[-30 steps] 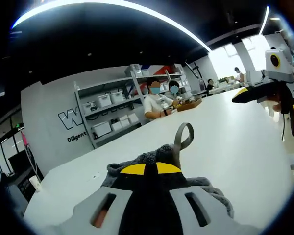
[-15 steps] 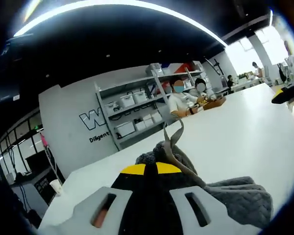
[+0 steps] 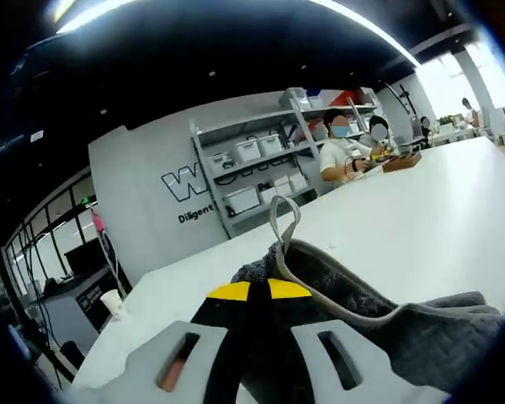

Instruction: Open the folded towel by lifting each exposed corner and separating the folded layers until the towel lies flat within the target outline without major curled edges

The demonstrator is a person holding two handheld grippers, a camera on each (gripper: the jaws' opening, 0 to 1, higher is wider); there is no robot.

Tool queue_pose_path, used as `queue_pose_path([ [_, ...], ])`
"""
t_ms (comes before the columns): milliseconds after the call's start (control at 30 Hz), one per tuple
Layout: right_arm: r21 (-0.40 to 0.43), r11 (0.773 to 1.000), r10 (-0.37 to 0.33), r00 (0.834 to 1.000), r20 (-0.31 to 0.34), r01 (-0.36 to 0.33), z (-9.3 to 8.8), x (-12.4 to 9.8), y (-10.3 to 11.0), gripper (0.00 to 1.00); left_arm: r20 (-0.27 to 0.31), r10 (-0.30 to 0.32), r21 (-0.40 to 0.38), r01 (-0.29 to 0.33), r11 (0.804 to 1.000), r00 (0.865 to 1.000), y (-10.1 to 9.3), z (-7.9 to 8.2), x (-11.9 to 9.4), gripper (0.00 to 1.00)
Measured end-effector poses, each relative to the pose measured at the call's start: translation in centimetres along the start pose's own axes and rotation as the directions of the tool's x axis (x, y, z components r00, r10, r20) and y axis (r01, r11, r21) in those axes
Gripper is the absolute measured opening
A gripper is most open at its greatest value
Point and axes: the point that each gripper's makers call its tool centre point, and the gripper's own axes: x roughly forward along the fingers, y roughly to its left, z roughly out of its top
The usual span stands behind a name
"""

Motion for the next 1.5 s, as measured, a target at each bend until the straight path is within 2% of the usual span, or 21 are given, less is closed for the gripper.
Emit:
queue_pose_path([
  [300, 0.003, 1.000, -0.002, 1.000, -0.009, 0.002, -0.3, -0.1, 0.0, 0.99, -0.031, 0.023, 0.052, -0.021, 0.998, 0.999, 0.5, -1.8, 1.4, 0.05],
  [400, 0.005, 1.000, 0.001, 1.000, -0.005, -0.001, -0.3, -0.2, 0.0, 0.99, -0.031, 0.018, 0.039, -0.017, 0.999, 0.999, 0.1, -2.2, 1.9, 0.05],
  [567, 0.006, 1.000, 0.003, 1.000, -0.012, -0.003, -0.6, -0.1, 0.2, 0.99, -0.039, 0.008, 0.075, -0.005, 0.997, 0.999, -0.7, -2.7, 2.3, 0.05],
  [667, 0.005, 1.000, 0.005, 1.000, -0.015, -0.005, -0.6, -0.2, 0.3, 0.99, -0.035, -0.004, 0.060, 0.006, 0.998, 0.999, -1.2, -3.2, 2.7, 0.05],
  [767, 0.007, 1.000, 0.004, 1.000, -0.014, -0.004, -0.6, -0.2, 0.2, 0.99, -0.060, 0.001, 0.073, 0.003, 0.997, 0.998, -1.3, -4.2, 3.0, 0.05],
  [1100, 0.008, 1.000, 0.009, 0.999, -0.034, -0.009, -0.9, 0.0, 0.4, 0.99, -0.124, 0.005, 0.033, -0.001, 0.999, 0.992, -2.0, -7.5, 3.8, 0.07],
  [1267, 0.030, 1.000, 0.006, 1.000, -0.031, -0.006, -1.1, 0.1, 0.4, 0.99, -0.168, -0.021, 0.030, 0.026, 0.999, 0.986, -2.5, -9.2, 4.1, 0.10],
  [1367, 0.043, 0.999, 0.007, 0.999, -0.037, -0.006, -1.5, 0.5, 0.4, 0.99, -0.170, -0.040, 0.002, 0.041, 0.999, 0.985, -2.9, -9.6, 4.0, 0.14],
  [1500, 0.038, 0.999, 0.032, 0.998, -0.061, -0.029, -2.1, 0.9, 1.1, 0.99, -0.166, -0.035, 0.000, 0.035, 0.999, 0.986, -2.6, -9.5, 4.0, 0.19],
])
